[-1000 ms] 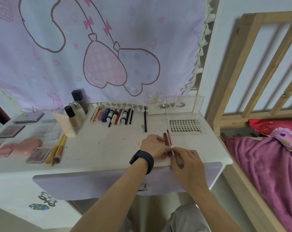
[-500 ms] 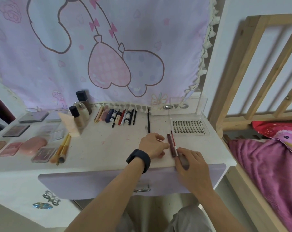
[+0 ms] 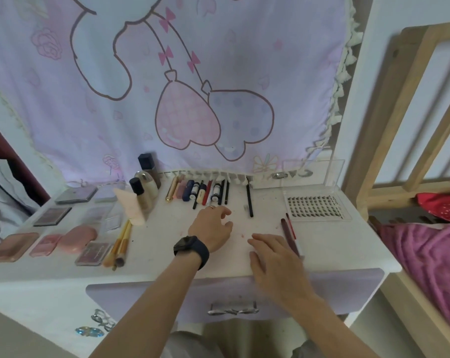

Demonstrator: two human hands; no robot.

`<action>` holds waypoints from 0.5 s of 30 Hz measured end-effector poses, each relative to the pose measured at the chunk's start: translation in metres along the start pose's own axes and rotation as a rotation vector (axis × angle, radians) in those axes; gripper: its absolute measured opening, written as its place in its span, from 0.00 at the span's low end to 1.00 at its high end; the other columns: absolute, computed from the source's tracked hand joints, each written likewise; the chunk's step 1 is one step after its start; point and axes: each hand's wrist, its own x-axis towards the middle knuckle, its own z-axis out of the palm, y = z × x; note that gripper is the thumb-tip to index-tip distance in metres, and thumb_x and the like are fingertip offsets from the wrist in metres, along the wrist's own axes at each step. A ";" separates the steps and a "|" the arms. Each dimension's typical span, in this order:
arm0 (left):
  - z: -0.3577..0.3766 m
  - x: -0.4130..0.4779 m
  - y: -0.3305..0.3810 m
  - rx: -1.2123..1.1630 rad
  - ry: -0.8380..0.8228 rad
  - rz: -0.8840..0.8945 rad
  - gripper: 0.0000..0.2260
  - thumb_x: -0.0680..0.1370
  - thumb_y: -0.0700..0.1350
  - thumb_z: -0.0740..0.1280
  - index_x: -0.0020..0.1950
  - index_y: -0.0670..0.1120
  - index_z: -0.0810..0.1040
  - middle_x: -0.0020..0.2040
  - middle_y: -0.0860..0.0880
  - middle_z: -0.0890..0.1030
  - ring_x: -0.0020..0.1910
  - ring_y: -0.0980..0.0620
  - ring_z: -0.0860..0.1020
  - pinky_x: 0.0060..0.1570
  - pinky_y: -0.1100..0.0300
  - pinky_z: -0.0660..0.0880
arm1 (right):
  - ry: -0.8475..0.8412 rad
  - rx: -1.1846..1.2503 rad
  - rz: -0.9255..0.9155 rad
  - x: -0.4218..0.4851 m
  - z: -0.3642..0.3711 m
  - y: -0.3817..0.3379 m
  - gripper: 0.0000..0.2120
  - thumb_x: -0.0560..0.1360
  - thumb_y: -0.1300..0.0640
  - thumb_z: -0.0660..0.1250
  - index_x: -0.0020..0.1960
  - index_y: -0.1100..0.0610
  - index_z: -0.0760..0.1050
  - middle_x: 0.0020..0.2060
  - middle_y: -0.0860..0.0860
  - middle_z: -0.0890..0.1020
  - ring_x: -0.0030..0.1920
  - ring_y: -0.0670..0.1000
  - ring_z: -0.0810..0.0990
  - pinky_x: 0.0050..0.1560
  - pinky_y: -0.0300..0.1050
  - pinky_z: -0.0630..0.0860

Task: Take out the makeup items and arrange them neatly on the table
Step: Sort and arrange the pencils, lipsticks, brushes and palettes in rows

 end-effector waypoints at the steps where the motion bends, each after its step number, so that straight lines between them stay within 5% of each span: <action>1: 0.000 0.003 -0.003 0.032 0.003 0.007 0.16 0.80 0.50 0.65 0.68 0.52 0.75 0.64 0.51 0.77 0.63 0.51 0.73 0.60 0.56 0.73 | -0.015 -0.026 -0.008 0.004 0.006 -0.001 0.14 0.74 0.59 0.74 0.60 0.57 0.83 0.57 0.49 0.84 0.60 0.49 0.81 0.57 0.43 0.79; 5: 0.004 0.016 -0.011 0.159 0.005 0.041 0.18 0.81 0.50 0.63 0.70 0.52 0.72 0.71 0.49 0.72 0.71 0.47 0.66 0.65 0.50 0.71 | -0.045 -0.032 0.006 0.012 0.020 0.002 0.13 0.76 0.56 0.70 0.60 0.57 0.83 0.56 0.48 0.84 0.60 0.49 0.80 0.59 0.44 0.80; 15: 0.019 0.051 -0.015 0.459 0.072 0.197 0.17 0.84 0.48 0.55 0.70 0.50 0.74 0.70 0.52 0.75 0.69 0.47 0.67 0.64 0.49 0.66 | -0.025 -0.030 0.029 0.008 0.027 0.004 0.19 0.78 0.49 0.59 0.60 0.56 0.83 0.56 0.47 0.84 0.61 0.48 0.79 0.60 0.41 0.77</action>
